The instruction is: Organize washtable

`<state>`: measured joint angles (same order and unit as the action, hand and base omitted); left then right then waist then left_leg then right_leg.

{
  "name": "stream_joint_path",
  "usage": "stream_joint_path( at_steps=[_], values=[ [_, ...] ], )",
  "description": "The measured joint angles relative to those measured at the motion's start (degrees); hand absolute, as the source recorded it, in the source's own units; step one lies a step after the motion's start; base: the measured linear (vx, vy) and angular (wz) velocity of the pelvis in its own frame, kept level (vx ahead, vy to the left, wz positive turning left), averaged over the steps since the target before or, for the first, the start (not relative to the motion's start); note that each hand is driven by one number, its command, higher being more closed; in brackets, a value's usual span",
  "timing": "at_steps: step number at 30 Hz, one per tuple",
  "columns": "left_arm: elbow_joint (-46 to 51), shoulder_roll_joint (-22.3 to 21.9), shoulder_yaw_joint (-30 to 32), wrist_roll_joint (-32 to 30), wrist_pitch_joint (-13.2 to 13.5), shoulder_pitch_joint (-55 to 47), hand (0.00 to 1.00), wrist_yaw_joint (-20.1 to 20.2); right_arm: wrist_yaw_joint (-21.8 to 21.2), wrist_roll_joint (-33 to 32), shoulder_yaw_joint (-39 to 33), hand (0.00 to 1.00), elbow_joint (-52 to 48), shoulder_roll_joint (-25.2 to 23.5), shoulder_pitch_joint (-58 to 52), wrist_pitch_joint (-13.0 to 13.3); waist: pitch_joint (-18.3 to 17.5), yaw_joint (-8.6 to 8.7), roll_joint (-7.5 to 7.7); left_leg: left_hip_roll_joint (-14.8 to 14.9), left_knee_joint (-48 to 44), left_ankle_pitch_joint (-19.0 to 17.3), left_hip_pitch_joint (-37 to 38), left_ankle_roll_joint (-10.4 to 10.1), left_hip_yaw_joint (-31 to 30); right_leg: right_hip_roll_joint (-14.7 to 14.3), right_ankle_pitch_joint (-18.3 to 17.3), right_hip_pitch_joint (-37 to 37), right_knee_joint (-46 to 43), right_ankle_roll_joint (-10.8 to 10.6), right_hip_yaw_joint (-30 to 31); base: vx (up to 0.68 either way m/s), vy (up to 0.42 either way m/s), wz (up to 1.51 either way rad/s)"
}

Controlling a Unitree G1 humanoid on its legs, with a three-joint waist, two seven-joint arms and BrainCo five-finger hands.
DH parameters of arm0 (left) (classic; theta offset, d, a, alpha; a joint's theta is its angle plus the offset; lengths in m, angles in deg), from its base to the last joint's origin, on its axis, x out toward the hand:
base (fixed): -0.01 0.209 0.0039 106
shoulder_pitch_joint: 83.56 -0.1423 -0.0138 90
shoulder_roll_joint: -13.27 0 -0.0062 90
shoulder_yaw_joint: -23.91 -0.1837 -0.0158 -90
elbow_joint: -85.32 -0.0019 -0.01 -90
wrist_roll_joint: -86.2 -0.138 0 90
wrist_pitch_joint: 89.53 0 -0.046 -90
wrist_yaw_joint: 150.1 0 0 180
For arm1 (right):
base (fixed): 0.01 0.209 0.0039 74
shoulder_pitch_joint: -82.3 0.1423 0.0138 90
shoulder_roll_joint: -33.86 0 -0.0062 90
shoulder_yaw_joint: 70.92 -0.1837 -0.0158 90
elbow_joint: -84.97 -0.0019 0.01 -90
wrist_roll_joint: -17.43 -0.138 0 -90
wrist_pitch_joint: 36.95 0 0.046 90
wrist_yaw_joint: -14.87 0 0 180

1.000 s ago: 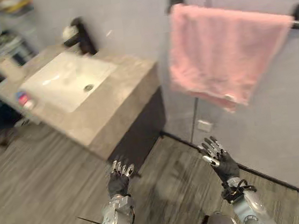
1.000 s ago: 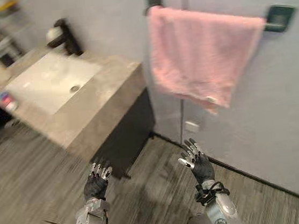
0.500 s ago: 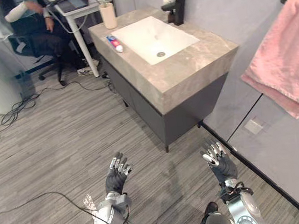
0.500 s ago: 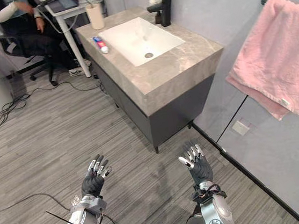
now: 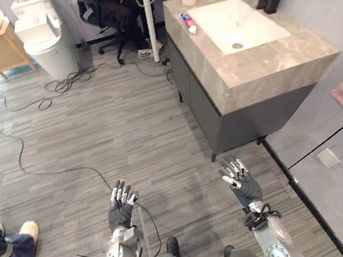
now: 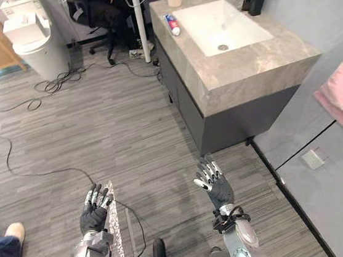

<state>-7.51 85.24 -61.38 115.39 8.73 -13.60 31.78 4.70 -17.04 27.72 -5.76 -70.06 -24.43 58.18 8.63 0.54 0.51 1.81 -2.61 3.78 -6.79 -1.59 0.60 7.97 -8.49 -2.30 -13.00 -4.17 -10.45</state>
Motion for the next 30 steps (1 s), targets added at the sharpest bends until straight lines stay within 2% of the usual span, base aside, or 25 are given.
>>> stream_joint_path(
  at_steps=[2, 3, 4, 5, 6, 7, 8, 9, 10, 11, 13, 15, 19, 23, 26, 28, 29, 30],
  values=[
    [1.5, -0.3, -0.1, 0.3, 0.0, -1.2, 0.00, -0.6, 0.0, 0.6, 0.9, 0.00, 0.1, 1.0, 0.3, 0.0, 0.0, 0.15, -0.28, 0.2, 0.6, 1.2, -0.4, -0.6, -1.7, -0.3, -0.6, -0.5, -1.5, 0.8, -1.4, -0.08, -0.099, 0.44],
    [2.8, -0.8, -0.2, 0.6, 0.1, -1.8, 0.00, -0.8, 0.0, 0.9, 0.9, 0.00, 0.1, 1.6, 0.2, 0.0, -0.1, 0.33, -0.59, 0.1, 0.6, 2.4, -1.7, -0.9, -3.2, -0.4, -1.6, -1.9, -3.6, 1.9, -2.3, -0.10, -0.068, 0.81],
    [3.5, -0.9, -0.5, 1.0, 0.3, -1.7, 0.00, -0.8, 0.0, 0.9, 0.7, 0.00, 0.2, 1.8, -0.1, 0.1, -0.1, 0.40, -1.35, 0.2, 3.3, 2.8, -2.3, -0.1, -4.9, -0.9, -2.9, -2.5, -4.3, 2.5, -3.7, -0.16, -0.099, 0.93],
    [3.5, -0.9, -0.6, 1.4, 0.4, -1.6, 0.00, -0.8, 0.1, 1.0, 0.5, 0.00, 0.8, 1.7, -0.2, 0.0, -0.2, 0.39, -1.69, 0.8, 5.2, 2.4, -1.7, 1.1, -3.8, -0.9, -2.8, -2.5, -3.8, 2.7, -5.0, -0.15, -0.088, 1.03],
    [3.3, -1.0, -0.6, 1.8, 0.4, -1.3, 0.00, -0.9, 0.2, 0.9, 0.3, 0.00, 2.2, 1.2, -0.1, -0.1, -0.3, 0.39, -0.92, 1.3, 6.1, -0.5, -1.2, 4.8, 1.8, 0.4, -1.7, -1.6, -2.0, 2.7, -7.2, -0.12, -0.043, 1.22],
    [3.4, -1.1, -1.2, 1.9, 0.9, -0.7, 0.00, -0.9, 0.3, 0.8, -0.3, 0.00, 3.8, 0.5, -0.1, -0.2, 0.0, 0.92, 0.00, 1.8, -1.3, -1.3, -3.0, 5.9, 10.0, 2.9, -0.7, -0.5, -1.2, 2.1, -10.8, -0.06, -0.007, 1.24],
    [3.3, -1.1, -1.5, 2.4, 0.9, -1.0, 0.00, -0.9, 0.3, 0.8, -0.5, 0.00, 4.1, 0.5, -0.2, -0.3, -0.2, 1.06, -0.35, 2.3, -4.6, -1.3, -2.9, 5.9, 12.6, 3.3, -0.7, 0.2, -1.2, 2.1, -12.0, -0.08, -0.011, 1.26],
    [3.0, -1.1, -2.4, 2.7, 0.9, -1.9, 0.00, -0.9, 0.3, 0.8, -1.4, 0.00, 4.0, 0.6, -0.8, -0.4, -0.7, 1.60, -1.35, 3.5, -7.2, -2.0, -1.7, 4.7, 16.1, 3.0, -0.9, 1.3, -1.3, 1.9, -14.3, -0.04, -0.015, 0.85],
    [2.7, -1.1, -2.7, 2.8, 1.0, -2.0, 0.00, -0.9, 0.3, 0.8, -2.0, 0.00, 3.9, 0.6, -1.0, -0.3, -1.5, 1.87, -2.57, 3.6, -5.0, -2.7, -1.1, 3.4, 16.3, 2.4, -1.2, 1.6, -1.4, 1.7, -15.3, -0.08, 0.023, 0.99],
    [1.7, -0.5, -3.0, 2.8, 0.9, -1.1, 0.00, -0.9, 0.7, 0.9, -3.1, 0.00, 4.4, -0.1, -1.2, -0.4, -2.1, 1.91, -2.76, 2.6, 1.0, -0.4, 0.9, 1.9, 15.1, 2.9, -1.2, 2.1, -1.1, 1.3, -16.9, -0.08, 0.053, 0.65],
    [1.6, -0.1, -3.0, 2.7, 1.0, -1.2, 0.00, -0.9, 1.2, 0.9, -3.4, 0.00, 4.3, -1.1, -1.1, -0.4, -2.7, 1.93, -3.23, 1.9, 5.7, 1.8, 2.1, 2.1, 15.1, 2.9, -1.1, 2.3, -0.1, 0.7, -17.7, -0.07, 0.060, 0.40],
    [1.1, 0.5, -3.0, 2.5, 0.9, -1.3, 0.00, -0.9, 1.5, 0.9, -3.6, 0.00, 4.4, -1.8, -1.3, -0.4, -2.8, 1.94, -2.82, 1.4, 8.4, 3.7, 2.9, 2.3, 15.0, 2.4, -1.0, 2.3, 0.5, -0.1, -17.2, -0.03, 0.054, 0.25],
    [0.8, 1.0, -2.7, 1.9, 0.6, -1.7, 0.00, -0.9, 1.8, 1.1, -3.6, 0.00, 4.4, -2.4, -0.9, -0.5, -2.9, 1.79, -1.01, 0.7, 8.4, 4.2, 3.5, 2.6, 15.1, 2.4, 0.9, 3.0, 1.2, -0.4, -16.0, 0.01, 0.050, -0.01],
    [-0.1, 1.2, -1.7, 1.6, 0.2, -1.4, 0.00, -0.9, 2.1, 1.3, -3.6, 0.00, 5.0, -2.8, -0.6, -0.5, -2.9, 1.84, -0.93, -0.3, 8.4, 3.8, 3.6, 3.0, 15.2, 3.2, 1.3, 3.0, 1.1, -0.9, -15.7, 0.00, 0.064, -0.02],
    [-0.1, 1.2, -0.3, 1.4, -0.2, -1.4, 0.00, -0.9, 2.4, 1.4, -3.6, 0.00, 6.4, -2.9, -0.3, -0.6, -2.5, 1.84, -0.75, -1.2, 8.4, 3.1, 3.9, 3.7, 15.4, 4.7, 0.7, 2.9, 0.3, -1.1, -15.7, 0.00, 0.090, 0.04],
    [0.0, 1.2, 1.1, 0.9, -0.2, -1.3, 0.00, -1.0, 2.4, 1.5, -3.5, 0.00, 6.9, -3.1, -0.1, -0.7, -1.5, 1.80, -0.15, -2.3, 8.4, 2.7, 4.6, 4.2, 15.7, 6.3, -0.9, 2.9, -1.6, -1.7, -15.8, 0.01, 0.089, 0.12],
    [0.0, 1.2, 2.1, 0.4, -0.2, -1.3, 0.00, -1.2, 2.4, 1.8, -3.4, 0.00, 6.9, -3.2, -0.1, -0.7, -0.8, 1.81, 0.74, -3.4, 8.4, 2.4, 4.9, 4.6, 16.3, 7.3, -2.0, 2.9, -2.5, -1.7, -16.0, 0.06, 0.114, 0.19],
    [0.0, 1.3, 2.8, 0.0, -0.2, -1.3, 0.00, -1.5, 2.4, 2.0, -3.4, 0.00, 7.0, -3.5, 0.0, -0.7, -0.3, 1.86, 1.40, -4.1, 6.4, 1.3, 5.2, 5.9, 17.2, 8.5, -2.4, 2.7, -3.6, -1.1, -16.1, 0.11, 0.122, 0.28]
  ],
)
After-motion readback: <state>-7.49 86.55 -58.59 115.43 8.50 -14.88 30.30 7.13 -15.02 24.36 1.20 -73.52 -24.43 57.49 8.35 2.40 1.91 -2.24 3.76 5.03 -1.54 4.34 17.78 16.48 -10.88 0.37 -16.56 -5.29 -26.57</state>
